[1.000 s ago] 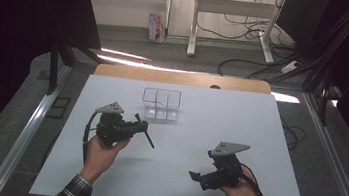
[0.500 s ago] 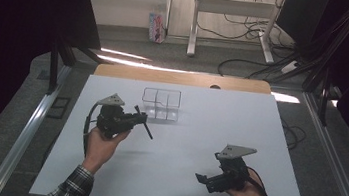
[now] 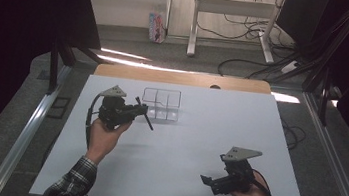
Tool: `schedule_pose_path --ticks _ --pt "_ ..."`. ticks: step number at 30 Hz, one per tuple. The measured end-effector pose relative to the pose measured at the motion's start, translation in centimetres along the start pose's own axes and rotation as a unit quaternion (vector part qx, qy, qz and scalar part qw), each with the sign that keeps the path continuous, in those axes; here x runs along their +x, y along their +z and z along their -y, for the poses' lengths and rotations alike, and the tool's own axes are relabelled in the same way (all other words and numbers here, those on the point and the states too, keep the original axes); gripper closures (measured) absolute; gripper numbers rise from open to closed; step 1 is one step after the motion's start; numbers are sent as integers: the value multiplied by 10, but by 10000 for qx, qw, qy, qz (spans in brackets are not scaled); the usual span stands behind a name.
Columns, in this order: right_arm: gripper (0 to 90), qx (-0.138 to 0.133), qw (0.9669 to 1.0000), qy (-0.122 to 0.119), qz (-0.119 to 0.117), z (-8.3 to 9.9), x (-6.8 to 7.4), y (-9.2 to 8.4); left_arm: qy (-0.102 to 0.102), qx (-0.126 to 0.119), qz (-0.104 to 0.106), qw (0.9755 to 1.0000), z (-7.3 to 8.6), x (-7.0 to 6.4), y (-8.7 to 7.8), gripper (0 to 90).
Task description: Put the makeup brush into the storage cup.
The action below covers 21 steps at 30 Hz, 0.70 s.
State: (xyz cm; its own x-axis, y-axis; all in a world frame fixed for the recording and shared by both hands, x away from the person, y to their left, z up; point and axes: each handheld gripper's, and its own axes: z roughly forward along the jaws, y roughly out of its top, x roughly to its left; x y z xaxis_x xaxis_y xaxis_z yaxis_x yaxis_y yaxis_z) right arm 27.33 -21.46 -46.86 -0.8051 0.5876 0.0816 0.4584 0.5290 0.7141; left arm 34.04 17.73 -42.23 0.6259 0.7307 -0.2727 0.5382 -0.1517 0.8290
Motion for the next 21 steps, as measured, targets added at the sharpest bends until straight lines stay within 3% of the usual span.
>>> schedule_pose_path --ticks 10,21 --pt "0 115 9996 95 237 8 -6 -5 78 -131 -93 9998 -15 4 2 832" --pt "0 177 9992 107 333 17 -7 -11 169 -167 -133 9996 -31 5 9 832"
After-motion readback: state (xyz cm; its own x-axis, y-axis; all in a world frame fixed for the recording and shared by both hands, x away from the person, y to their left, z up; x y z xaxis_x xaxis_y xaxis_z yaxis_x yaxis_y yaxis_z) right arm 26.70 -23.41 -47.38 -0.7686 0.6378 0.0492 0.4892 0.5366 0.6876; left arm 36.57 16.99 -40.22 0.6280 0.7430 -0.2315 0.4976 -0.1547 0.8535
